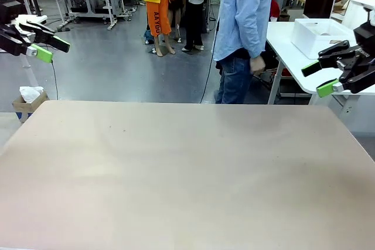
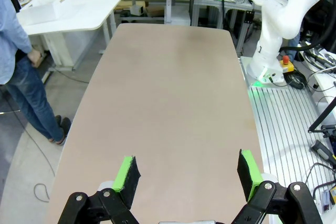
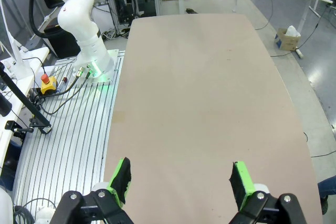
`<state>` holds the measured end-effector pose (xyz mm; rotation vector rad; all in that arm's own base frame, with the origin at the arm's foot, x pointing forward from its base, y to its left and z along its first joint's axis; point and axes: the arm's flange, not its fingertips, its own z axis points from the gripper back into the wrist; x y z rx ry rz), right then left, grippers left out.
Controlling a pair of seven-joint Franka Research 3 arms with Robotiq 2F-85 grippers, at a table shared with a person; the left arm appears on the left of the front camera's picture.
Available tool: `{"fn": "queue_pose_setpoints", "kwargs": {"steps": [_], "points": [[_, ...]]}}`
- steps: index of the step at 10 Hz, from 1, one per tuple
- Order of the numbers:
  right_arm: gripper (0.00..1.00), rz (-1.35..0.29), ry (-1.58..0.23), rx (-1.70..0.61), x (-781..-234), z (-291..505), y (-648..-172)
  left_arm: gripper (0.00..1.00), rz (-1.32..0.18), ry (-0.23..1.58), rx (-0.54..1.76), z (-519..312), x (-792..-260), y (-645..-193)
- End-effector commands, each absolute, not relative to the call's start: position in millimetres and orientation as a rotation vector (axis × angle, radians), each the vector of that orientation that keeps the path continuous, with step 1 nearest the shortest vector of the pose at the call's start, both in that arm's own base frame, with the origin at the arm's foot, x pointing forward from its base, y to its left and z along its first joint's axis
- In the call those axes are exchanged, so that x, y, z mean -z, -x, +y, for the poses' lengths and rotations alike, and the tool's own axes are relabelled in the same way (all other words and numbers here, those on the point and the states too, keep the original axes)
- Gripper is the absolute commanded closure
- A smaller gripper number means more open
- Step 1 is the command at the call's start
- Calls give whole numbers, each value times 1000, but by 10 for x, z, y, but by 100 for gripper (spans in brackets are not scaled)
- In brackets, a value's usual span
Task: Stack the cups and store them in the basket.
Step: Place the stack of Reusable plastic cups into the Pantry Basket.
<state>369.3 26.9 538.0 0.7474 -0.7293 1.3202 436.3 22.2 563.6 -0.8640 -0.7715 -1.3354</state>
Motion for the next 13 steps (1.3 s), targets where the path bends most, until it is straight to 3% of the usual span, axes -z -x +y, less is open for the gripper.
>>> {"fn": "queue_pose_setpoints", "kwargs": {"steps": [1, 13], "points": [[0, -730, -760, -1311, -5412, 272, -3694, 2, -769, 860, 1322, 204, -5677, -4361], [0, -730, -760, -1311, -5412, 272, -3694, 2, -769, 860, 1322, 204, -5677, -4361]]}}
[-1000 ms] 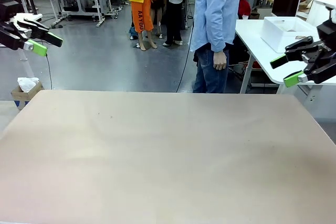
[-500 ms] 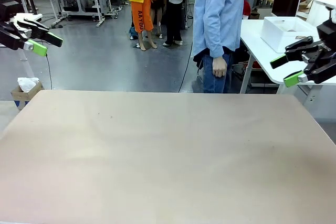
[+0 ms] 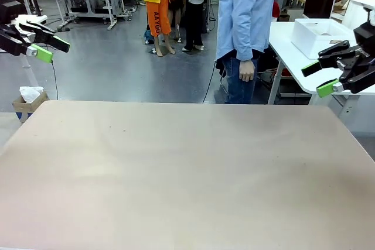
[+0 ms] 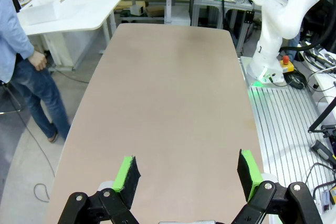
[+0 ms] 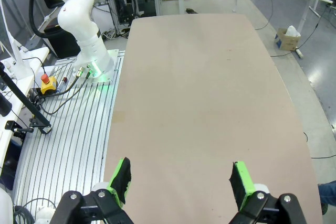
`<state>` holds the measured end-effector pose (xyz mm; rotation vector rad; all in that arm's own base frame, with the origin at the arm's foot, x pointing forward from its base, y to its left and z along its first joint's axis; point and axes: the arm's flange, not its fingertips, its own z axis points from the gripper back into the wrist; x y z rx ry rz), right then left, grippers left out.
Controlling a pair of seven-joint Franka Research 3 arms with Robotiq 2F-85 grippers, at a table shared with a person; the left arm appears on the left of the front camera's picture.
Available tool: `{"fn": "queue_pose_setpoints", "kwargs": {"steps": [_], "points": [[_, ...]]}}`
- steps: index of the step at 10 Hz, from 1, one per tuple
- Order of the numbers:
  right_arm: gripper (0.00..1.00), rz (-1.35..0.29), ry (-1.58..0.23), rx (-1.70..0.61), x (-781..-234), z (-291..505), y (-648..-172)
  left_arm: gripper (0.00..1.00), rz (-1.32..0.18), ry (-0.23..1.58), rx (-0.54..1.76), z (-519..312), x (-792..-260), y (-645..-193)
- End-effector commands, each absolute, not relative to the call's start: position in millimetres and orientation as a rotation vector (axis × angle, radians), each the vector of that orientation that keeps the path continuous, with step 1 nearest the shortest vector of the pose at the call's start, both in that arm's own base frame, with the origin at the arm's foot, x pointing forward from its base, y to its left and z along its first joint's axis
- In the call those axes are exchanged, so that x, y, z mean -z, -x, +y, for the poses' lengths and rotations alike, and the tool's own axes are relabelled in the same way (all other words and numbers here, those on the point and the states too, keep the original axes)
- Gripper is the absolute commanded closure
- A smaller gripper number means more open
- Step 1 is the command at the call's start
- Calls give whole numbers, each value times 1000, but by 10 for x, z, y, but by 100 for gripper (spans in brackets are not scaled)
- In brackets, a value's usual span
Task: Stack the cups and store them in the basket.
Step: Place the stack of Reusable plastic cups into the Pantry Basket.
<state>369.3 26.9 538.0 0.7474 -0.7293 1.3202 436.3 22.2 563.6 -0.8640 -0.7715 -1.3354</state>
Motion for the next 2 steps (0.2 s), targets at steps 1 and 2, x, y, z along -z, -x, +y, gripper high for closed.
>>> {"fn": "queue_pose_setpoints", "kwargs": {"steps": [1, 2], "points": [[0, -730, -760, -1311, -5412, 272, -3694, 2, -769, 860, 1322, 204, -5677, -4361], [0, -730, -760, -1311, -5412, 272, -3694, 2, -769, 860, 1322, 204, -5677, -4361]]}}
